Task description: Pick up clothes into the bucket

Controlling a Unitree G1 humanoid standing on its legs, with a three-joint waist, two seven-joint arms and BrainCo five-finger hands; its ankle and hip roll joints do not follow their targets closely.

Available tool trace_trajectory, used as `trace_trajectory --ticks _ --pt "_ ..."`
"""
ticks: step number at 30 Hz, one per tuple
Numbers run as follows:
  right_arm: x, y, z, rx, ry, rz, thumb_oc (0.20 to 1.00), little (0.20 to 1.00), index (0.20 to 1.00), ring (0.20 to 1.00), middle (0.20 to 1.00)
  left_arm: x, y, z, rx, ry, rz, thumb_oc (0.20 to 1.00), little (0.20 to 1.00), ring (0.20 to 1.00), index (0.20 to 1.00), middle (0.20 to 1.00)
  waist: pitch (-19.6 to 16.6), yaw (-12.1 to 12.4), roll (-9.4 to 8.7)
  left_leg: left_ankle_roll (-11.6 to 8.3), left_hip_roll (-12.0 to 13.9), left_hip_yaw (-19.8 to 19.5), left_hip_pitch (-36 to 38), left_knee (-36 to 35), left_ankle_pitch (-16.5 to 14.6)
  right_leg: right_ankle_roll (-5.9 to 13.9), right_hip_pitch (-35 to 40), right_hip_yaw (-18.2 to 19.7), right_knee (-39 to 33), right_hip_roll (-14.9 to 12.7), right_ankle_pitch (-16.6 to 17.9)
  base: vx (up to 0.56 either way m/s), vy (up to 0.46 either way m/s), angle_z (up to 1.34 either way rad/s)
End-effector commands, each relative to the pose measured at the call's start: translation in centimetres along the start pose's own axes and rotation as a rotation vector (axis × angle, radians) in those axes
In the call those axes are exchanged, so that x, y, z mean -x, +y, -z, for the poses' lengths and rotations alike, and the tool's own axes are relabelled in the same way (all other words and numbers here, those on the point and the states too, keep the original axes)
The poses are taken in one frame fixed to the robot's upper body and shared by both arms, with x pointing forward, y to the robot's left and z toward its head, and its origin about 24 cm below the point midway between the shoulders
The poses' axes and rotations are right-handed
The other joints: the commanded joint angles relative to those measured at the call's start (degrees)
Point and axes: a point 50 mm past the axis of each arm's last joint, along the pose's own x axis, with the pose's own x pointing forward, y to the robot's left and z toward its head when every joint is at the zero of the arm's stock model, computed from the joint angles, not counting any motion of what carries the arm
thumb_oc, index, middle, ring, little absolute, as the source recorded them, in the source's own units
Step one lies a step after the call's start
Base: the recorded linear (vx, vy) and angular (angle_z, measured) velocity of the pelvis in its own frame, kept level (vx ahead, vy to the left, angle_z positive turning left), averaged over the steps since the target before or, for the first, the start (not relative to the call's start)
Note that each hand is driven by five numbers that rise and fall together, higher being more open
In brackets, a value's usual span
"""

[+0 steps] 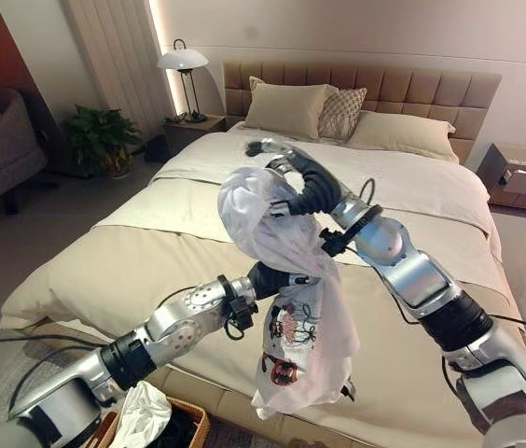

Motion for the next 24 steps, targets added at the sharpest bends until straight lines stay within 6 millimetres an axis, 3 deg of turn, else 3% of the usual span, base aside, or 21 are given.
trace_trajectory --ticks 1,8,12,19,23,24 --pt "0.7 -2.8 -0.3 0.058 -0.023 0.16 1.0 1.0 1.0 1.0 1.0 0.3 1.2 -3.4 0.001 -0.171 -0.049 0.2 0.2 0.2 0.2 0.2 -2.1 0.0 -2.92 0.12 -1.5 -1.9 -2.5 5.2 -5.1 4.04 -1.1 -2.6 0.9 -4.6 2.0 0.0 0.0 0.0" --pt "4.6 -5.6 2.9 0.01 0.12 0.409 1.0 1.0 1.0 1.0 1.0 4.3 4.4 -3.4 -0.041 -0.198 -0.24 0.2 0.2 0.2 0.2 0.2 -2.1 0.5 -2.71 0.11 -1.4 -2.1 -2.4 5.0 -5.2 4.0 -0.9 -2.9 0.8 -4.6 1.8 0.01 -0.002 0.05" --pt "6.8 -6.7 4.4 -0.122 0.154 0.591 1.0 1.0 1.0 1.0 1.0 6.2 6.3 -5.4 -0.119 -0.273 -0.381 0.2 0.2 0.2 0.2 0.2 -2.2 0.5 -2.57 0.02 -1.4 -2.3 -2.9 5.0 -4.5 3.85 -1.1 -3.0 0.4 -4.5 2.1 -0.01 -0.007 0.04" --pt "10.1 -6.2 7.0 -0.366 0.209 0.793 1.0 1.0 1.0 1.0 1.0 9.3 8.5 -8.6 -0.293 -0.442 -0.656 0.2 0.2 0.2 0.2 0.2 -2.4 0.6 -2.6 -0.07 -1.1 -2.3 -3.0 4.9 -4.6 3.54 -1.2 -2.9 0.4 -4.3 1.7 0.0 -0.002 0.01" --pt "13.2 -4.7 9.0 -0.503 0.29 0.902 1.0 1.0 1.0 1.0 1.0 13.5 8.8 -10.9 -0.527 -0.578 -0.912 0.2 0.2 0.2 0.2 0.2 -2.2 0.5 -2.57 -0.12 -1.0 -1.8 -2.7 4.7 -4.8 3.21 -1.2 -2.5 0.3 -4.1 1.5 0.0 0.0 0.0" --pt "13.2 -4.7 9.0 -0.503 0.29 0.902 1.0 1.0 1.0 1.0 1.0 13.5 8.8 -10.9 -0.527 -0.577 -0.912 0.2 0.2 0.2 0.2 0.2 -2.3 0.5 -2.56 -0.12 -1.0 -1.8 -2.7 4.7 -4.8 3.21 -1.2 -2.5 0.3 -4.1 1.5 0.0 0.0 0.0"
